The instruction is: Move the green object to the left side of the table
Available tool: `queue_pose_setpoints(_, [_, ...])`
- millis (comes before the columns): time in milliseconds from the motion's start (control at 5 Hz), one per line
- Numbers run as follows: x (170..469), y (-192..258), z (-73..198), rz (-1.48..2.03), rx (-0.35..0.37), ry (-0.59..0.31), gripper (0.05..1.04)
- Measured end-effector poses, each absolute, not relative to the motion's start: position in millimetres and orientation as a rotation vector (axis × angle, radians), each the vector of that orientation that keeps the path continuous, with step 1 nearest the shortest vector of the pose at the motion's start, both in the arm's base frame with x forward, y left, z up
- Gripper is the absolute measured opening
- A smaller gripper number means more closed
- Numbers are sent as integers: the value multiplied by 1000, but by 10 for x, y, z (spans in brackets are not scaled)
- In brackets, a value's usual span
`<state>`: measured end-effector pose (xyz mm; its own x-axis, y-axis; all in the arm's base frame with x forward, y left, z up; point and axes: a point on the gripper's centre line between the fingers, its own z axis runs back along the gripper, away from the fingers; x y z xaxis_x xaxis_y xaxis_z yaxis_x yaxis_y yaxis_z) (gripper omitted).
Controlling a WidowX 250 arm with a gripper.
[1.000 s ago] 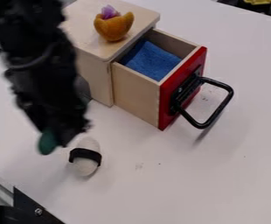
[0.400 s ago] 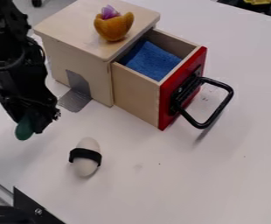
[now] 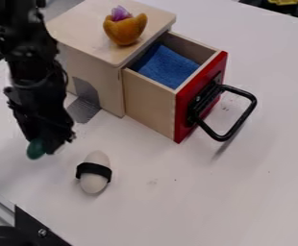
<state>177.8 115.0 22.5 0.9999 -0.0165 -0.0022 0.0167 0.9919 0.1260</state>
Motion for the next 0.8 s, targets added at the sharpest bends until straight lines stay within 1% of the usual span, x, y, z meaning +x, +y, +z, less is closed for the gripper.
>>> queue_pose_setpoints(200, [1777,1170,123,-29,127,20,532])
queue_pose_setpoints(400, [1754,1172,114,-16,119,22,846])
queue_pose_setpoints(600, [1729,1124,398,-32,119,-17,1008])
queue_pose_setpoints(800, [1681,1096,768,-51,98,-66,1000])
